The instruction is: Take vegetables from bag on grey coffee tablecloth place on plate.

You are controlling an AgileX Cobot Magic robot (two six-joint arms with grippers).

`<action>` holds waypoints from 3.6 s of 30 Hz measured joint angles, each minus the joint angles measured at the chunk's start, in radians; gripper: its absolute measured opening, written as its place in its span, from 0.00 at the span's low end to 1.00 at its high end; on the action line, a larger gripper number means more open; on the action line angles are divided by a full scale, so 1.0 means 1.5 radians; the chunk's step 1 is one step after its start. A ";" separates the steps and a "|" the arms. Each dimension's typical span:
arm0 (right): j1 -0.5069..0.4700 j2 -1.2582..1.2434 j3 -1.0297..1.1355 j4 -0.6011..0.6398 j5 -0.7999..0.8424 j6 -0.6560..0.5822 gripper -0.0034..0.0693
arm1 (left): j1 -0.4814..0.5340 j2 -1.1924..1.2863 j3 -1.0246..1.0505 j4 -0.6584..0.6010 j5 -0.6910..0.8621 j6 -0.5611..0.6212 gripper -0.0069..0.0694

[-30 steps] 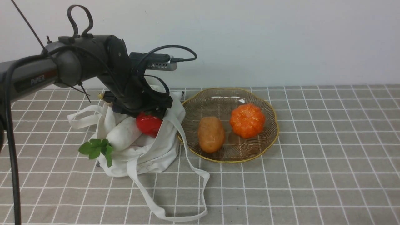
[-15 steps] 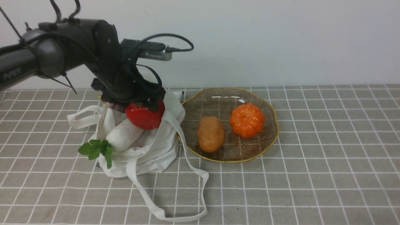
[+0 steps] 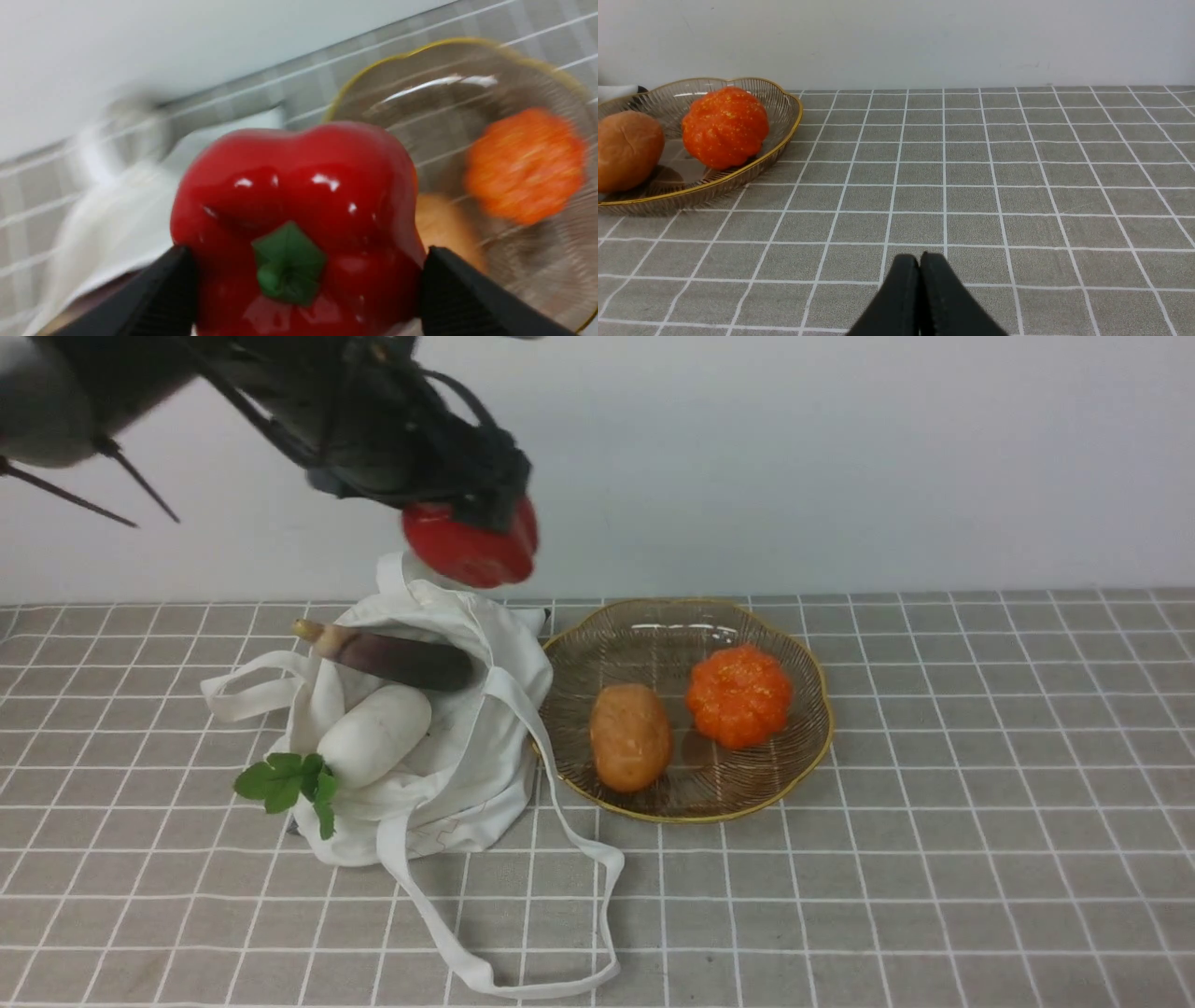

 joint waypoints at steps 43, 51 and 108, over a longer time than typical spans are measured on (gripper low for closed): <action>0.000 0.000 0.000 0.000 0.000 0.000 0.03 | -0.085 -0.024 -0.154 -0.034 0.220 0.000 0.37; 0.000 0.000 0.000 0.000 0.000 0.000 0.03 | -0.085 -0.231 -0.060 -0.034 0.279 0.046 0.08; 0.000 0.000 0.000 0.000 0.000 0.000 0.03 | 0.018 -1.233 1.097 -0.005 -0.248 0.020 0.08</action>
